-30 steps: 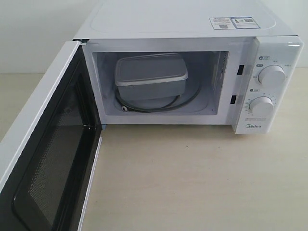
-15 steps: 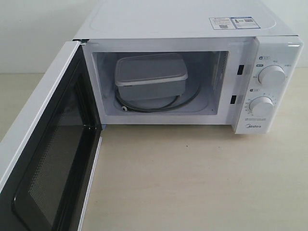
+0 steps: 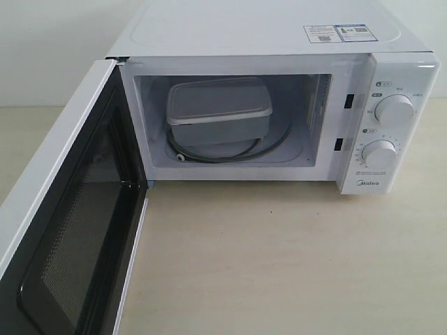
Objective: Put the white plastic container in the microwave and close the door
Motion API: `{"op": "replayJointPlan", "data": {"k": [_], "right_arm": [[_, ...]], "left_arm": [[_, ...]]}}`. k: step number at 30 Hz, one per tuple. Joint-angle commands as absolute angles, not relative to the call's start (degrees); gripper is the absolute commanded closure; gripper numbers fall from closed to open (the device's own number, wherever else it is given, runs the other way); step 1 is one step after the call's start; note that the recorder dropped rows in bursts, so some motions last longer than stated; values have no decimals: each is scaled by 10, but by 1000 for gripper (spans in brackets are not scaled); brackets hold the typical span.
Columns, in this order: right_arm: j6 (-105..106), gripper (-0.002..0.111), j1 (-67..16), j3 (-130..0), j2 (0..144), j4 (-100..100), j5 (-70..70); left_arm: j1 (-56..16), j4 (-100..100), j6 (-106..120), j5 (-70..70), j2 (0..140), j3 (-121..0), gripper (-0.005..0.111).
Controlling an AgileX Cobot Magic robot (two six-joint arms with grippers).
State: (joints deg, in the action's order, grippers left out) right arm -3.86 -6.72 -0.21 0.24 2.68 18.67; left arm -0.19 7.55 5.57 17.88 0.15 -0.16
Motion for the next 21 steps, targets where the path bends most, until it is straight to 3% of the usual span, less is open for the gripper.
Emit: {"op": "replayJointPlan", "data": {"k": [1, 21], "right_arm": [[-45, 108, -63, 0, 0, 33, 195], [-45, 108, -36, 0, 0, 33, 195]], "left_arm": [[-6, 75, 56, 176, 0, 0, 103], [-6, 75, 56, 175, 0, 0, 103]]}}
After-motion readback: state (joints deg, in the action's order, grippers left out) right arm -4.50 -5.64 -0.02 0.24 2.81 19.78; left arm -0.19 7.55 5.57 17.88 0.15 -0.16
